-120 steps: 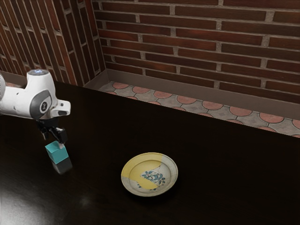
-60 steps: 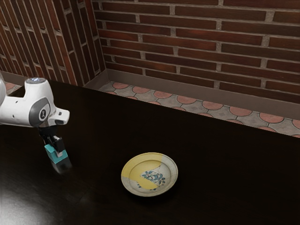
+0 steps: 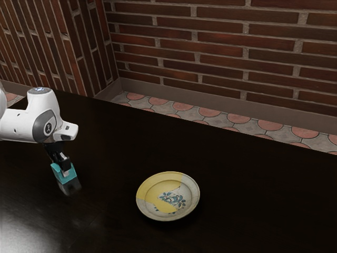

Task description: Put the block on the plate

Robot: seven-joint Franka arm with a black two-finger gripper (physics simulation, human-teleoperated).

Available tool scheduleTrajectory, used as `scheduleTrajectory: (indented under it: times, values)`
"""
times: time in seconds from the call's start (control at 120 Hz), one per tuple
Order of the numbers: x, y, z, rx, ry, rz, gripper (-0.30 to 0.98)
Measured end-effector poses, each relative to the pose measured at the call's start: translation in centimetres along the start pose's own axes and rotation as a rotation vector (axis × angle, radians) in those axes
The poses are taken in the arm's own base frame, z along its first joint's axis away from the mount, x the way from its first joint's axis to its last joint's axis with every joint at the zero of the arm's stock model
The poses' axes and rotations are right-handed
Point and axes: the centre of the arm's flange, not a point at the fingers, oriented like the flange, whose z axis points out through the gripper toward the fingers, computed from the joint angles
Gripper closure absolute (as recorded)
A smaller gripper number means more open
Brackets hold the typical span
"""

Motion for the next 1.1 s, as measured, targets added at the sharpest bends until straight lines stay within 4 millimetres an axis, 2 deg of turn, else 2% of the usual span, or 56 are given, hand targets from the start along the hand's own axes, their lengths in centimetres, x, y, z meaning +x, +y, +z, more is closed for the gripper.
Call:
scheduleTrajectory:
  times: [0.117,0.175,0.242,0.317,0.408,0.533,0.6,0.692,0.8,0.95,1.042,1.1]
  values:
    - [0.1,0.0,-1.1,0.01,0.018,0.005,0.32]
    - [0.6,0.5,-2.5,0.02,0.04,0.017,0.33]
    - [1.9,1.9,-4.8,0.037,0.078,0.046,0.34]
    - [4.0,4.5,-7.2,0.053,0.121,0.089,0.35]
    - [7.5,9.1,-9.5,0.059,0.169,0.151,0.35]
    - [11.6,18.2,-11.2,0.036,0.21,0.241,0.34]
    - [13.2,22.2,-11.9,0.023,0.229,0.261,0.34]
    - [15.8,25.9,-11.3,-0.006,0.236,0.253,0.33]
    - [17.0,29.5,-10.0,-0.044,0.221,0.222,0.32]
    - [16.1,33.2,-9.4,-0.069,0.195,0.156,0.31]
    - [15.4,34.2,-9.0,-0.079,0.179,0.101,0.3]
    - [15.2,34.5,-8.9,-0.085,0.173,0.064,0.24]
